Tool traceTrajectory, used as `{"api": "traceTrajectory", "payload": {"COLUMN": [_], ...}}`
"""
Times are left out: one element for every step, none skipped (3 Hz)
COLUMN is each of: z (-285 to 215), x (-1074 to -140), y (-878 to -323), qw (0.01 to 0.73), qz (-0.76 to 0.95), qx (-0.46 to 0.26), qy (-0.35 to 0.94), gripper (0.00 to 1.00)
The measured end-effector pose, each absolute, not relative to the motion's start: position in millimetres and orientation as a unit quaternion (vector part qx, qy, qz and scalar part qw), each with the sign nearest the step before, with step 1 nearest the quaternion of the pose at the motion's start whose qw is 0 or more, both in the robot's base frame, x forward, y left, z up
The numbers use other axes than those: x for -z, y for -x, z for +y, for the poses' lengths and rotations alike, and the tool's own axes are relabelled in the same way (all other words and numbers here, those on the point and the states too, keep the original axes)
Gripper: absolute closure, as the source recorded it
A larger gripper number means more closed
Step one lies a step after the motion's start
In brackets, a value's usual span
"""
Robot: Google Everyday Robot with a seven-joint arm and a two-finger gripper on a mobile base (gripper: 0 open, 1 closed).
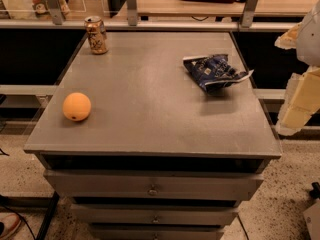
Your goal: Move blue chip bag near orange
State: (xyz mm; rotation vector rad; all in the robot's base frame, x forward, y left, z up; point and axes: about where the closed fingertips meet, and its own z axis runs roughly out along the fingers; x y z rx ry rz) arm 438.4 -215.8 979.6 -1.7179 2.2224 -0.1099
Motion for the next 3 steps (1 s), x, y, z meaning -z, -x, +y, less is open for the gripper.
{"api": "traceTrajectory", "payload": {"z": [-215.7,-209.1,-199.3], "x": [-979.6,-975.8,-962.8], "y": [-438.4,-456.5,-485.0], "qw": [0.165,0.178,0.205], "qz": [0.780,0.769,0.755], "qx": [0.039,0.051,0.056], "qy": [0.603,0.612,0.620], "gripper": [0.00,0.00,0.00]}}
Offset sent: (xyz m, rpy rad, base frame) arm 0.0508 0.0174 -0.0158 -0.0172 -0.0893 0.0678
